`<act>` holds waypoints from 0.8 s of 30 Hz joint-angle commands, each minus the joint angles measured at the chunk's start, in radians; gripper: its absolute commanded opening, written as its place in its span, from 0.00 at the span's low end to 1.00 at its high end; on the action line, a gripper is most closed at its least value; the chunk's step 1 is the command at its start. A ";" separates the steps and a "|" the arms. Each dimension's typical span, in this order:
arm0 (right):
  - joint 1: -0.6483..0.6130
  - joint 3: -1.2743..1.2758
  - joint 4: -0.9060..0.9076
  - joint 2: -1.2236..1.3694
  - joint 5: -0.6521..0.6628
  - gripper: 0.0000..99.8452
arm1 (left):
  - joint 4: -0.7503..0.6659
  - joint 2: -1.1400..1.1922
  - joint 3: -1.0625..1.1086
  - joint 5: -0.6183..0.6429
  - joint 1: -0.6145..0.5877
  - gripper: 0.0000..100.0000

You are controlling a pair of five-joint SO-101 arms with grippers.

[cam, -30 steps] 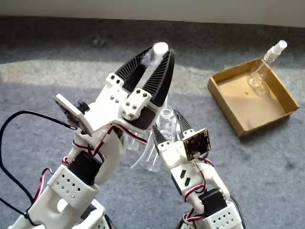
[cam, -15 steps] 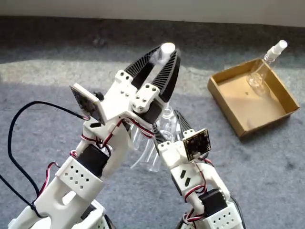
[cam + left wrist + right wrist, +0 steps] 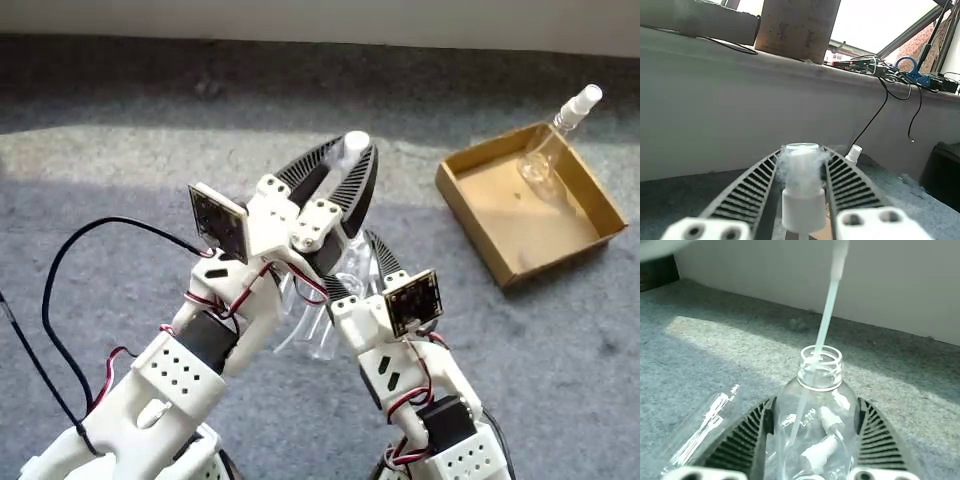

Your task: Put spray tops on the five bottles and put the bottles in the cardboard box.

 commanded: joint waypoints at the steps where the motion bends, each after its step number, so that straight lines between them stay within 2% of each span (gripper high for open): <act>1: 0.012 0.022 -0.001 -0.015 0.000 0.14 | -0.017 -0.005 0.047 0.006 0.012 0.01; 15: 0.012 0.024 -0.001 -0.015 0.000 0.14 | -0.018 -0.015 0.177 0.005 0.044 0.01; 24: 0.013 0.025 0.002 -0.015 -0.002 0.14 | -0.011 -0.242 0.306 0.005 0.044 0.01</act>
